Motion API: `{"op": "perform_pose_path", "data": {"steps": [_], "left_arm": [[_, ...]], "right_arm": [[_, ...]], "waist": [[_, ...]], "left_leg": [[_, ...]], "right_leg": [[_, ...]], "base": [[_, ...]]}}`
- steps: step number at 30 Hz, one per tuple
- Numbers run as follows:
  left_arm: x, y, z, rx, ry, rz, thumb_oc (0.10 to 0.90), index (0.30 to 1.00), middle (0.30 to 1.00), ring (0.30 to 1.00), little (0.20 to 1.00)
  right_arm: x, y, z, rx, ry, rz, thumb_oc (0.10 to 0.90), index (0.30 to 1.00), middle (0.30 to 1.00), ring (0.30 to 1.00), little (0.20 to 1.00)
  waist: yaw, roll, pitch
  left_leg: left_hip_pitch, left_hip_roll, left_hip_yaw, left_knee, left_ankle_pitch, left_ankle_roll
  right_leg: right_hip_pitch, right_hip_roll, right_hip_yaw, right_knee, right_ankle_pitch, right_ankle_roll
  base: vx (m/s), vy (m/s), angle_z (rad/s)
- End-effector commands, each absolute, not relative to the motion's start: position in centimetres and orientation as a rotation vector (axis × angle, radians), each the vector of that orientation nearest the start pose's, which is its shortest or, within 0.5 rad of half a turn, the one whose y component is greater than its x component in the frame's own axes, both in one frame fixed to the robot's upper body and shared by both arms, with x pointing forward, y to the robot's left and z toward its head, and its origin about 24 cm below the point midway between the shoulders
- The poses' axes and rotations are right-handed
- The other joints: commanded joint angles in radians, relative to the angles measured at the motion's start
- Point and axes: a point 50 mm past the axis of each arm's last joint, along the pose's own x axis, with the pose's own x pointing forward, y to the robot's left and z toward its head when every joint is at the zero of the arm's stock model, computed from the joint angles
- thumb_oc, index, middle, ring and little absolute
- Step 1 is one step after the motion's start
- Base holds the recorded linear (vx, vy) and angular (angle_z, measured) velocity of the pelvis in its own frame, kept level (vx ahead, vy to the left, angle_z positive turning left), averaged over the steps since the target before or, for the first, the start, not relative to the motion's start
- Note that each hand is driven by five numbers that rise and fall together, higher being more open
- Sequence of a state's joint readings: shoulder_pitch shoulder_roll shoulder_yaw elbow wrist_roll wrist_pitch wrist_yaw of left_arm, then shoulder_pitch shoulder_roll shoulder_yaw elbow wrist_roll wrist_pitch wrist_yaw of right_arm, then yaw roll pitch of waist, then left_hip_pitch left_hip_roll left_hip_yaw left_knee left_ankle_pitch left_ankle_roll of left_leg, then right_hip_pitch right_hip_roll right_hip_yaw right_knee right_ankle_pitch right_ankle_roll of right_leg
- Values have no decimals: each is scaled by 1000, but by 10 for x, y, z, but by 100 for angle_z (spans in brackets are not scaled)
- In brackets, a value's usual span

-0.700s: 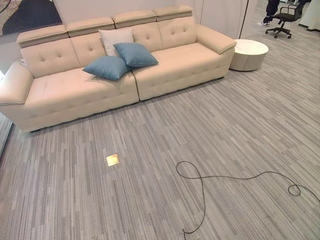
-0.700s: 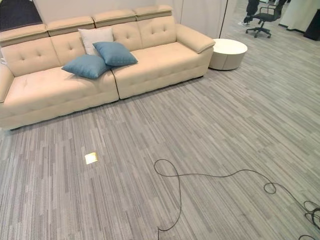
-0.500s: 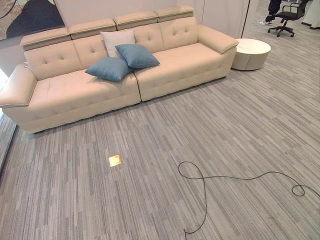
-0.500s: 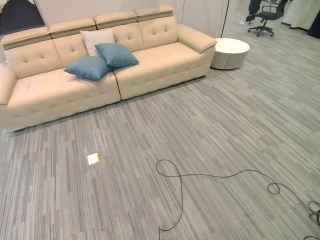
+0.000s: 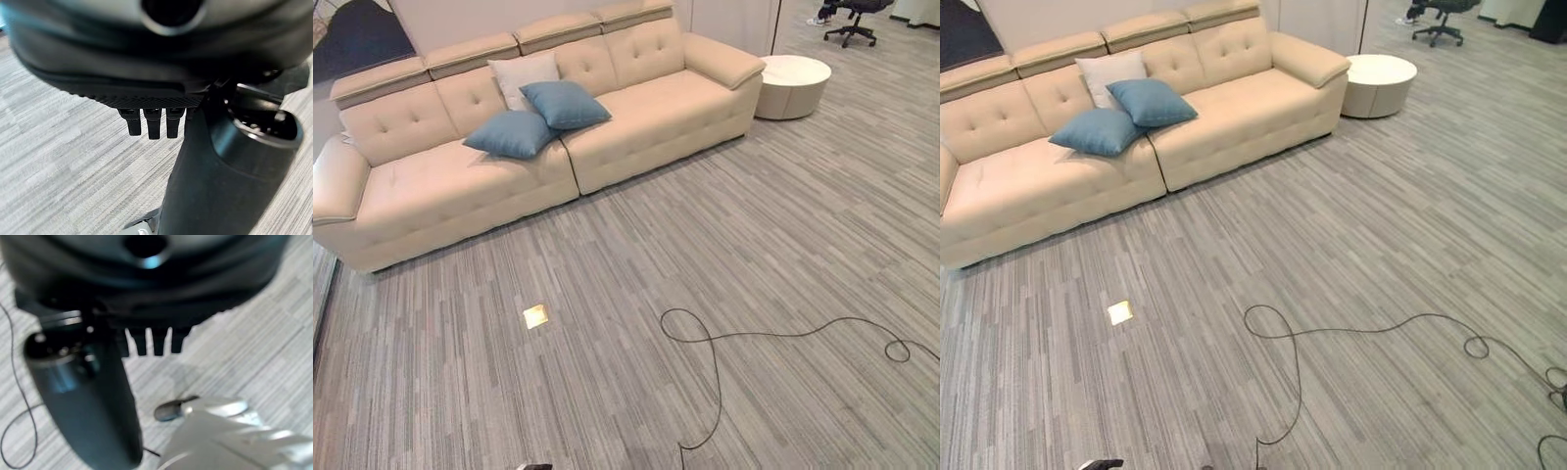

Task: Pick up all the scattered cushions and arrange them neatly on the sofa.

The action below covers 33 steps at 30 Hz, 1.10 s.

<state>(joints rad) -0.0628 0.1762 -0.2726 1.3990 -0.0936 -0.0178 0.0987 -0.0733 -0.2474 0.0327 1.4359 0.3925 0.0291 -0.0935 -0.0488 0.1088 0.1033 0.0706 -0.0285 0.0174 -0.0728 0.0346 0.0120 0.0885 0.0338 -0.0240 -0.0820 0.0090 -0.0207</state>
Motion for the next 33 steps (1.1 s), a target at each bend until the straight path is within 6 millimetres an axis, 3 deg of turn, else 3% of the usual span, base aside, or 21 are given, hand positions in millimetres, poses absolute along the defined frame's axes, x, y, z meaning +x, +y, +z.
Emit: {"op": "perform_pose_path", "data": {"steps": [1,5,6,9,10,12,13,14,15,16,17,19,22,24,25,26,27,28,29,31,33], "left_arm": [[89,213,-168,402,1320,8,800,900,900,900,900],[94,214,-167,394,1308,3,800,900,900,900,900],[102,215,-165,353,1279,26,800,900,900,900,900],[117,210,-162,362,1231,7,800,900,900,900,900],[123,207,-161,385,1209,-12,800,900,900,900,900],[138,208,-156,429,1157,-25,800,900,900,900,900],[139,212,-155,411,1151,4,800,900,900,900,900],[139,213,-155,411,1150,4,800,900,900,900,900],[138,215,-154,392,1153,22,800,900,900,900,900],[130,220,-156,356,1180,55,800,900,900,900,900],[122,221,-158,355,1205,62,800,900,900,900,900],[110,222,-162,341,1243,69,800,900,900,900,900],[77,231,-167,298,1349,139,800,900,900,900,900],[61,241,-167,295,1402,184,800,900,900,900,900],[56,246,-167,301,1419,201,800,900,900,900,900],[56,246,-167,301,1419,201,800,900,900,900,900],[60,248,-166,310,1408,201,800,900,900,900,900],[64,248,-165,327,1396,190,800,900,900,900,900],[64,248,-165,327,1396,190,800,900,900,900,900],[73,251,-163,360,1367,180,800,900,900,900,900],[83,250,-161,368,1334,176,800,900,900,900,900]], "right_arm": [[73,-262,-160,119,1296,-597,800,900,900,900,900],[66,-266,-160,152,1308,-641,800,900,900,900,900],[63,-263,-161,70,1349,-567,800,900,900,900,900],[61,-263,-161,-6,1376,-506,800,900,900,900,900],[60,-265,-161,-36,1387,-492,800,900,900,900,900],[49,-269,-160,-80,1437,-472,800,900,900,900,900],[48,-270,-160,-107,1450,-448,800,900,900,900,900],[48,-269,-160,-107,1449,-448,800,900,900,900,900],[51,-269,-160,-126,1447,-427,800,900,900,900,900],[58,-270,-159,-148,1428,-405,800,900,900,900,900],[62,-271,-158,-162,1407,-403,800,900,900,900,900],[75,-269,-157,-170,1354,-385,800,900,900,900,900],[80,-262,-159,-188,1345,-342,800,900,900,900,900],[81,-255,-160,-181,1340,-308,800,900,900,900,900],[85,-247,-162,-190,1332,-254,800,900,900,900,900],[85,-247,-162,-190,1332,-253,800,900,900,900,900],[95,-241,-161,-222,1305,-190,800,900,900,900,900],[99,-239,-161,-229,1295,-177,800,900,900,900,900],[99,-239,-161,-230,1295,-177,800,900,900,900,900],[106,-239,-159,-245,1262,-170,800,900,900,900,900],[107,-238,-159,-260,1254,-161,800,900,900,900,900]], "waist": [[-10,-23,22],[-11,-18,33],[-4,-29,57],[2,-39,89],[3,-49,106],[9,-66,115],[23,-66,115],[21,-67,112],[33,-66,107],[65,-59,92],[80,-50,85],[103,-55,89],[135,-79,63],[152,-113,38],[167,-136,23],[168,-137,23],[168,-147,33],[163,-146,40],[165,-143,38],[144,-116,55],[124,-91,67]], "left_leg": [[-16,92,-71,-14,-29,-87],[-18,126,-61,-6,-15,-98],[-82,141,-54,126,-46,-109],[-159,141,-26,272,-51,-119],[-206,149,8,356,-29,-111],[-297,160,103,520,-58,-79],[-328,130,103,531,-84,-64],[-330,128,103,527,-80,-64],[-349,93,96,496,-96,-53],[-354,53,81,370,-61,-49],[-368,57,73,297,-9,-57],[-406,63,97,205,40,-72],[-394,61,108,177,71,-57],[-393,39,96,203,57,-36],[-366,27,100,214,25,-14],[-366,26,102,214,24,-13],[-326,14,110,211,-14,15],[-310,13,114,209,-27,27],[-313,16,114,208,-25,27],[-248,32,115,197,-55,47],[-179,44,107,177,-85,51]], "right_leg": [[-82,-85,16,93,-67,100],[-97,-66,22,114,-85,89],[-108,-60,23,135,-97,77],[-98,-67,1,140,-99,61],[-90,-77,-9,145,-101,54],[-73,-84,-38,167,-130,38],[-63,-83,-47,173,-145,33],[-67,-84,-48,172,-143,33],[-61,-82,-49,170,-154,34],[-26,-65,-47,151,-172,42],[-3,-51,-44,139,-182,45],[52,-51,-36,116,-197,47],[104,-55,-20,108,-221,58],[116,-79,-19,142,-229,75],[97,-97,-21,231,-212,100],[96,-98,-20,234,-214,101],[17,-131,-36,429,-94,157],[-14,-140,-44,514,-35,178],[-17,-137,-43,511,-31,177],[-89,-168,-95,670,53,177],[-165,-234,-179,745,26,149]], "base": [[20,-52,0],[24,-124,-2],[-57,-198,-9],[-27,-145,-9],[9,-160,17],[119,-158,64],[135,-91,60],[149,-13,34],[307,63,34],[439,108,47],[478,133,30],[383,106,2],[449,109,-9],[505,123,-29],[385,122,-22],[445,220,-22],[267,168,1],[261,166,-1],[183,101,24],[265,152,38],[360,131,26]]}}
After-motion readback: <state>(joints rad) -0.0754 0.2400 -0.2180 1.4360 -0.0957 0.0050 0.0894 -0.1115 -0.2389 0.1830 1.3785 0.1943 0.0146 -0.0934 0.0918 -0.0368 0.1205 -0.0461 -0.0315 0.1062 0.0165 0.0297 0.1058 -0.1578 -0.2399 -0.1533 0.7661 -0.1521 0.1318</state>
